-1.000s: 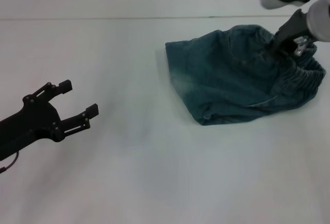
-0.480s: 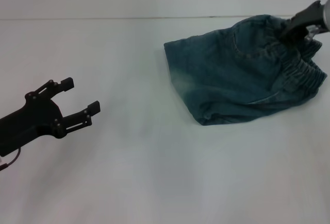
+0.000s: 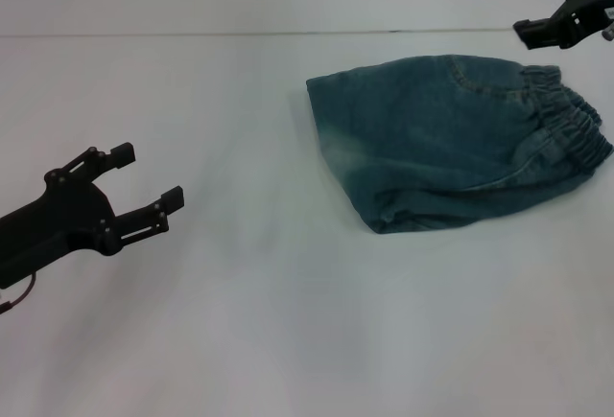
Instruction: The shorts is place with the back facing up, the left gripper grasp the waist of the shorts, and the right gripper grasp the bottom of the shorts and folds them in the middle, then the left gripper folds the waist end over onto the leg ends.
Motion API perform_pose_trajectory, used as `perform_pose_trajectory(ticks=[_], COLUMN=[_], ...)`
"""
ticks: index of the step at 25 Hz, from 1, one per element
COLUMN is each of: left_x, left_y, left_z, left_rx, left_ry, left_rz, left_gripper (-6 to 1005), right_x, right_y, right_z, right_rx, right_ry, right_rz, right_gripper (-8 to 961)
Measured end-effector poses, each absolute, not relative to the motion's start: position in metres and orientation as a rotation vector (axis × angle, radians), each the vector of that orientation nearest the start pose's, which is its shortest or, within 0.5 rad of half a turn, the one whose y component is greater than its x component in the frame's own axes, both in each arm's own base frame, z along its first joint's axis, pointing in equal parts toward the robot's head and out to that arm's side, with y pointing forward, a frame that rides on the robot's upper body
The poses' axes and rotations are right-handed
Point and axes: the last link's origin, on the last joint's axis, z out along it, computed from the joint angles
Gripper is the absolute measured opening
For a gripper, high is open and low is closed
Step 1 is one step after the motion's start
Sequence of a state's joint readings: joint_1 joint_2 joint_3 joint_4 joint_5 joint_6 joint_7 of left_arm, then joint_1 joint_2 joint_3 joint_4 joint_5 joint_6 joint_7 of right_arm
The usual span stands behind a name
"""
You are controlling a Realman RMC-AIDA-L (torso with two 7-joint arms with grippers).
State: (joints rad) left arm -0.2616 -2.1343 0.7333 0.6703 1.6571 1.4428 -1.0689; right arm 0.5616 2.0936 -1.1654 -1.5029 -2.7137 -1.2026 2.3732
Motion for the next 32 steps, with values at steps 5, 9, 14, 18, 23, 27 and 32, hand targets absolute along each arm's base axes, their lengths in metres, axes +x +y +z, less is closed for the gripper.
perform_pose_trajectory(ticks=[5, 9, 14, 18, 23, 27, 32], left_x=[-0.315, -0.318, -0.325, -0.329, -0.332, -0.334, -0.337], left_y=[0.28, 0.271, 0.256, 0.245, 0.24, 0.238, 0.236], left_z=[0.005, 0.008, 0.018, 0.023, 0.025, 0.024, 0.026], left_rx=[-2.374, -2.406, -2.445, -2.485, -2.504, -2.503, -2.474], left_ry=[-0.531, -0.528, -0.518, -0.519, -0.518, -0.513, -0.504], left_rz=[-0.769, -0.772, -0.786, -0.784, -0.77, -0.76, -0.758], left_gripper=[933, 933, 933, 933, 933, 933, 933], right_x=[0.177, 0.189, 0.224, 0.264, 0.297, 0.307, 0.309], right_y=[0.389, 0.363, 0.335, 0.308, 0.265, 0.249, 0.241], right_z=[0.076, 0.054, 0.024, -0.008, -0.033, -0.043, -0.054], right_rx=[-2.32, -2.429, -2.443, -2.44, -2.34, -2.35, -2.407], right_ry=[0.54, 0.517, 0.507, 0.481, 0.316, 0.271, 0.299], right_rz=[0.025, 0.282, 0.599, 0.737, 0.867, 0.845, 0.83], right_gripper=[720, 865, 945, 948, 947, 947, 947])
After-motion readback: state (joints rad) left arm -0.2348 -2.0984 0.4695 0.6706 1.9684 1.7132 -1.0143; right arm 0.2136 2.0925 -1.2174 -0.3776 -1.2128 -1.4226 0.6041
